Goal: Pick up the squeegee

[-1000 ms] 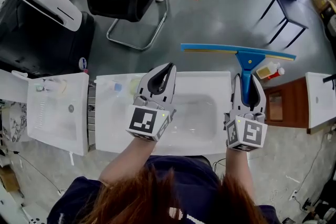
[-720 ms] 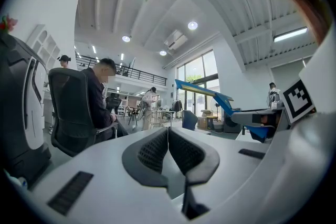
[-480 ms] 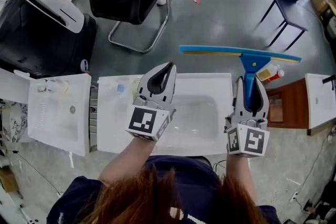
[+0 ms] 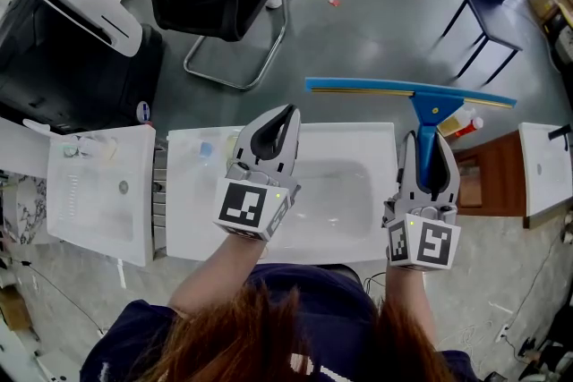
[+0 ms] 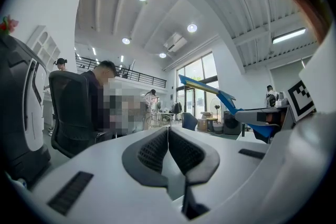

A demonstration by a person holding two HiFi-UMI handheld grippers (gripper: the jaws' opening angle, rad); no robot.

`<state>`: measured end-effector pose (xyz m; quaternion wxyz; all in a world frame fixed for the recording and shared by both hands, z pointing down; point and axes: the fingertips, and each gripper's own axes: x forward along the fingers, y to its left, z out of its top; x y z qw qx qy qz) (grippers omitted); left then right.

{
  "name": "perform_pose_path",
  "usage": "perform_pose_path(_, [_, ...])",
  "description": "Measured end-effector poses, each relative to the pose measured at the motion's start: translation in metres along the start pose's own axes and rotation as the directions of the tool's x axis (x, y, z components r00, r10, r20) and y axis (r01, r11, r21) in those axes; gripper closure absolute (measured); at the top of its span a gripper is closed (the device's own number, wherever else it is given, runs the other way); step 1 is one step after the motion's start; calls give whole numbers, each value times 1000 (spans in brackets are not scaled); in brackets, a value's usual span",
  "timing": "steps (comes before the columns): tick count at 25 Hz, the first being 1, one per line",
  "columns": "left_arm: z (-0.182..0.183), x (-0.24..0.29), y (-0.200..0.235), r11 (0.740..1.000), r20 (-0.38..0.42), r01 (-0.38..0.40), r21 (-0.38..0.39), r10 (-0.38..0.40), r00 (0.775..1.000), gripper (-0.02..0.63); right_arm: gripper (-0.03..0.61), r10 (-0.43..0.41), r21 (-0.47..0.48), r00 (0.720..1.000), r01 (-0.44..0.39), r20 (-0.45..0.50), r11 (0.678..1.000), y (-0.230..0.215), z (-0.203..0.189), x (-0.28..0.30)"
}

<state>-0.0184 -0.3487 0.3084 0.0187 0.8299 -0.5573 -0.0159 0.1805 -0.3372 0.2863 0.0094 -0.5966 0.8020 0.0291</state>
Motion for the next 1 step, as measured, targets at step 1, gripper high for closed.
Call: perform_pose_path(1, [2, 0, -1, 1000, 5, 1, -1, -1, 1000, 592, 419, 0, 0, 1000, 0, 1, 1000, 0, 1, -1])
